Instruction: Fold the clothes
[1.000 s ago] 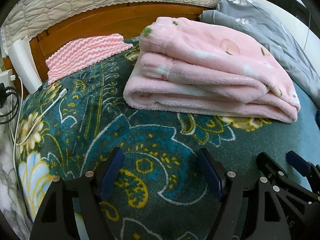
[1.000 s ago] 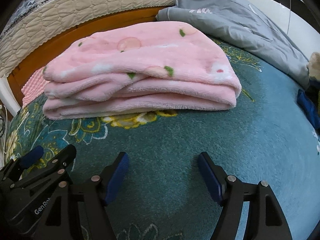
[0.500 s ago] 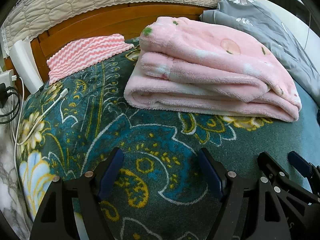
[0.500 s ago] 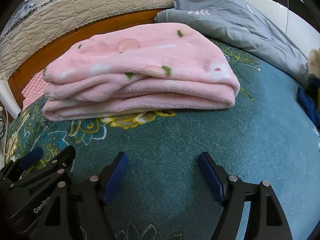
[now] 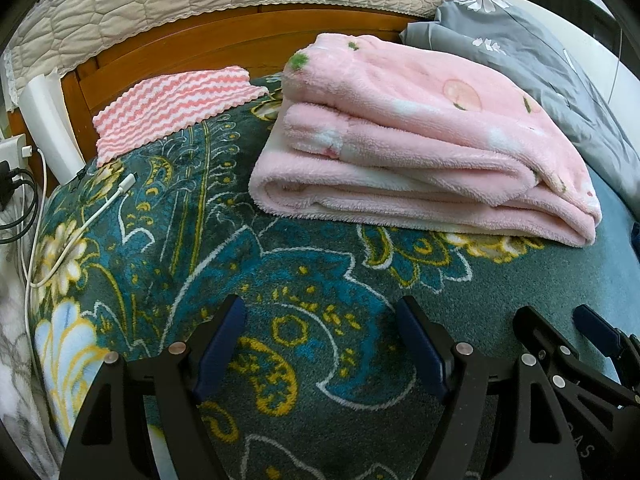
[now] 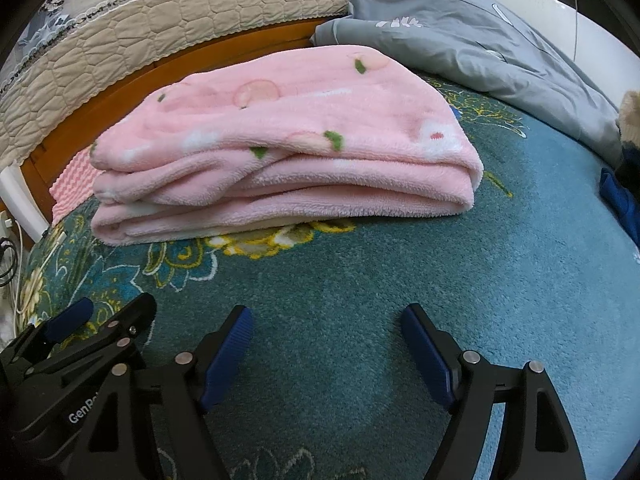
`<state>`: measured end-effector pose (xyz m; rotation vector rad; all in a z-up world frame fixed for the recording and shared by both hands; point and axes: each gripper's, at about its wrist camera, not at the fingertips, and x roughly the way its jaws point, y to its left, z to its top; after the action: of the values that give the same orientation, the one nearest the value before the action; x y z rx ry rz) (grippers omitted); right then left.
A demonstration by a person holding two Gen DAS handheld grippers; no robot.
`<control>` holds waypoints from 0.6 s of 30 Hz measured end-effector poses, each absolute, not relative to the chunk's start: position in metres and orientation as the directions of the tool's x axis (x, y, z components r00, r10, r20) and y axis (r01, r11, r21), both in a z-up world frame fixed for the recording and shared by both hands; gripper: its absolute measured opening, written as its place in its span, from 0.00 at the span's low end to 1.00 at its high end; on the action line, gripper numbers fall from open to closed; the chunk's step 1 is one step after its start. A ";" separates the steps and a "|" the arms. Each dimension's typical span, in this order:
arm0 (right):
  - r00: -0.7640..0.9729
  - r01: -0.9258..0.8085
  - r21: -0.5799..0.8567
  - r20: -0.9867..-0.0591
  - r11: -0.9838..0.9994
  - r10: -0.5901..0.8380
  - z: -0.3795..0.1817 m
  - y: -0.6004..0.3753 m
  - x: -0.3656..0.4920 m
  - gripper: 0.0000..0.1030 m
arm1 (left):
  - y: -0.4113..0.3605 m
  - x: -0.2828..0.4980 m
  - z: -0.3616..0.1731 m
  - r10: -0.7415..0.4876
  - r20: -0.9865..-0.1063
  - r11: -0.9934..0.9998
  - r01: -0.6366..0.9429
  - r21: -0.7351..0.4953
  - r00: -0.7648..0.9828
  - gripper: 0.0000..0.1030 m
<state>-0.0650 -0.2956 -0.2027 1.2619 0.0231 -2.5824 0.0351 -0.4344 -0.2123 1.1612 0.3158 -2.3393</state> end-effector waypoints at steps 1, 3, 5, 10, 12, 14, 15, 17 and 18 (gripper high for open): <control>-0.587 0.244 0.102 -0.776 -0.964 -0.231 -0.203 -0.296 -0.065 0.79 | -0.434 0.035 -0.212 -0.336 -0.794 -0.845 0.534 0.017 -0.507 0.77; -0.587 0.245 0.103 -0.776 -0.964 -0.232 -0.203 -0.295 -0.065 0.79 | -0.435 0.035 -0.213 -0.337 -0.793 -0.845 0.534 0.017 -0.507 0.77; -0.588 0.245 0.103 -0.775 -0.964 -0.232 -0.203 -0.295 -0.065 0.79 | -0.435 0.034 -0.213 -0.336 -0.793 -0.846 0.532 0.017 -0.508 0.77; -0.588 0.244 0.107 -0.774 -0.964 -0.235 -0.203 -0.294 -0.067 0.79 | -0.435 0.033 -0.213 -0.339 -0.793 -0.846 0.533 0.023 -0.505 0.77; -0.589 0.244 0.110 -0.773 -0.964 -0.237 -0.204 -0.292 -0.068 0.79 | -0.434 0.033 -0.213 -0.343 -0.793 -0.846 0.533 0.027 -0.503 0.77; -0.589 0.243 0.113 -0.772 -0.963 -0.239 -0.203 -0.292 -0.067 0.79 | -0.434 0.033 -0.213 -0.345 -0.794 -0.846 0.533 0.030 -0.502 0.77; -0.589 0.244 0.116 -0.771 -0.963 -0.242 -0.203 -0.292 -0.066 0.79 | -0.432 0.033 -0.213 -0.348 -0.793 -0.845 0.534 0.034 -0.500 0.77; -0.589 0.245 0.123 -0.769 -0.962 -0.249 -0.203 -0.292 -0.065 0.79 | -0.431 0.034 -0.214 -0.352 -0.793 -0.844 0.536 0.040 -0.497 0.77; -0.588 0.245 0.127 -0.768 -0.961 -0.252 -0.203 -0.291 -0.066 0.79 | -0.431 0.034 -0.214 -0.354 -0.793 -0.844 0.535 0.042 -0.496 0.77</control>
<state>-0.0660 -0.2909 -0.2029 1.2477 -0.0114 -2.5754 0.0335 -0.4314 -0.2136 1.1657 0.2861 -2.3263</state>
